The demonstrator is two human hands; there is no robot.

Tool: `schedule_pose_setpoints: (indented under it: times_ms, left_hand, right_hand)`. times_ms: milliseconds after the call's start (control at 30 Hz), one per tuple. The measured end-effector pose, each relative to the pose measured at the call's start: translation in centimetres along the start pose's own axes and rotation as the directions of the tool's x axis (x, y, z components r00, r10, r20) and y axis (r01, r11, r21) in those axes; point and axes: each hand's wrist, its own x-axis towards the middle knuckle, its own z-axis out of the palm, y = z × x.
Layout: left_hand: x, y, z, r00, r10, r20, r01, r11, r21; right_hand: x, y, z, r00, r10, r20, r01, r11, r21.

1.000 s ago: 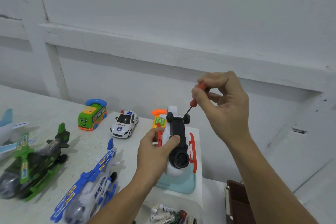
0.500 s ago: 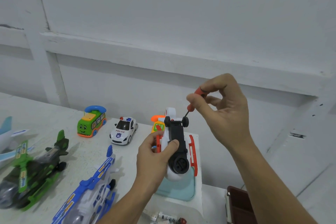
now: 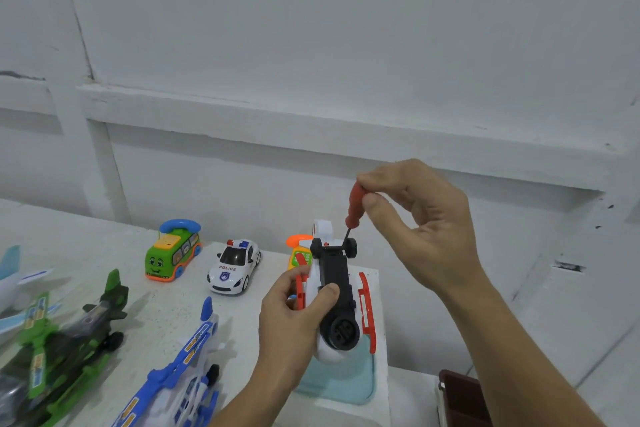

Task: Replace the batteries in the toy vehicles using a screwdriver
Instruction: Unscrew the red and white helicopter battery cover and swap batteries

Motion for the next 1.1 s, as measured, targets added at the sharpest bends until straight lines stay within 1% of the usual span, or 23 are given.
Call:
schedule_pose_setpoints:
  times_ms: [67, 233, 400, 533, 700, 800, 867, 1100]
  left_hand:
    - [0.0, 0.1, 0.1, 1.000, 0.006, 0.004, -0.006, 1.000, -0.003]
    - [0.2, 0.3, 0.1, 1.000, -0.012, -0.019, 0.011, 1.000, -0.028]
    - [0.2, 0.4, 0.0, 1.000, -0.003, -0.023, 0.003, 1.000, -0.030]
    - [0.4, 0.5, -0.1, 0.999, -0.017, -0.049, 0.014, 0.999, -0.048]
    - [0.2, 1.2, 0.0, 0.999, 0.006, -0.032, -0.008, 0.999, -0.048]
    - [0.3, 1.4, 0.0, 1.000, 0.009, -0.021, -0.010, 0.999, -0.047]
    - [0.3, 1.4, 0.0, 1.000, 0.012, -0.019, -0.013, 0.999, -0.045]
    - [0.3, 1.1, 0.1, 0.999, 0.022, -0.024, -0.023, 0.999, -0.026]
  right_hand:
    - [0.0, -0.1, 0.0, 1.000, 0.000, -0.004, 0.000, 1.000, 0.027]
    - [0.2, -0.7, 0.2, 0.994, 0.084, -0.065, -0.079, 0.994, 0.076]
    - [0.6, -0.6, 0.4, 0.993, 0.106, -0.057, -0.101, 0.990, 0.095]
    - [0.5, -0.7, 0.8, 0.995, 0.088, -0.038, -0.082, 0.986, 0.146]
    - [-0.4, -0.1, 0.5, 0.999, 0.020, -0.036, -0.017, 0.998, 0.066]
    - [-0.5, 0.0, 0.6, 0.999, 0.026, -0.029, -0.024, 0.997, 0.074]
    - [-0.3, 0.0, 0.7, 0.998, 0.026, -0.049, -0.024, 0.999, 0.039]
    - [0.3, 0.6, 1.0, 0.995, -0.099, -0.031, 0.095, 0.990, -0.103]
